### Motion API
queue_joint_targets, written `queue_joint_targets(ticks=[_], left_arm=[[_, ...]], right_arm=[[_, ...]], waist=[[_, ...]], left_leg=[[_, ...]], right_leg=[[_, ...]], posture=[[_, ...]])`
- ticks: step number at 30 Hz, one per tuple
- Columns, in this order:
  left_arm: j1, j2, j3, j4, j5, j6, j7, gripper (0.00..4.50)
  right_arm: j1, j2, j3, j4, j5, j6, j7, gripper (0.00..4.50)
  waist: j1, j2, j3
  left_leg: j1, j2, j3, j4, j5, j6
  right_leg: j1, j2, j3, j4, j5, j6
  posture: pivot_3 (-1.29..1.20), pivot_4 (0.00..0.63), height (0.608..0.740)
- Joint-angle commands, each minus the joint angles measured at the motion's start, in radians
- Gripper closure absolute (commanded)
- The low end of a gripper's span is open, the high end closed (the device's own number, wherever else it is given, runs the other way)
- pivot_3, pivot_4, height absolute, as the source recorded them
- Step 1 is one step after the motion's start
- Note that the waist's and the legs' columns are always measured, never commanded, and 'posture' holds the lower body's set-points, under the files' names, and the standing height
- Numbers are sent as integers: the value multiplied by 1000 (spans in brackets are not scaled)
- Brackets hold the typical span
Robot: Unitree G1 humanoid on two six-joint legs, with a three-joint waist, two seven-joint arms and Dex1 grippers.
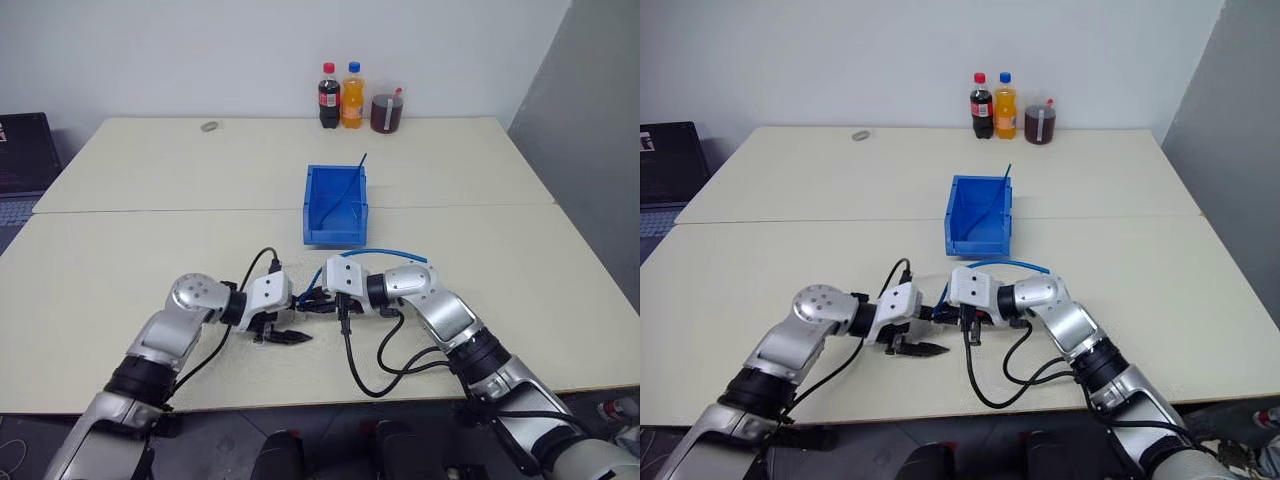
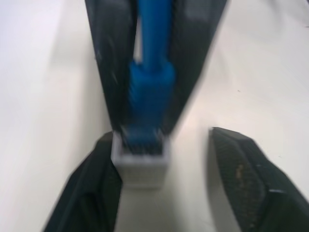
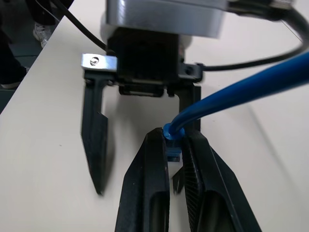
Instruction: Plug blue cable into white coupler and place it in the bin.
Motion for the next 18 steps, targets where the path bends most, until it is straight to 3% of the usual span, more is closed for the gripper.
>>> queue_joint_targets(ticks=[1, 4, 11, 15, 18], left_arm=[[66, 62, 101, -79, -50, 87, 48, 476], [100, 70, 189, -148, -129, 174, 95, 0], [65, 48, 303, -299, -242, 334, 229, 0], [-16, 34, 302, -329, -254, 405, 310, 0], [-73, 24, 287, -323, -255, 439, 343, 0]], right_arm=[[8, -23, -67, -108, 38, 45, -24, 4390], [21, -43, -121, -187, 82, 106, -42, 4390], [17, -85, -340, -345, 238, 293, -135, 4390], [-95, -45, -466, -251, 297, 338, -256, 4390], [-208, -27, -480, -82, 279, 311, -295, 4390]], waist=[[0, 0, 1], [5, 0, 3], [20, -1, 7], [19, -1, 9], [9, -1, 9]], left_leg=[[0, 0, 0, 0, 0, 0], [0, 1, 0, 0, 0, 0], [-2, 2, 0, 0, 0, 0], [-2, 2, 0, 0, 0, 0], [-2, 2, 1, 0, 0, 0]], right_leg=[[0, 0, 0, 0, 0, 0], [0, 0, -1, 0, 0, 0], [-1, 0, -2, -1, 0, 0], [-1, 1, -2, -2, 0, 0], [-1, 1, -1, -2, 0, 1]], posture=[[0, 150, 740], [0, 150, 740], [0, 150, 740], [0, 150, 740], [0, 150, 740]])
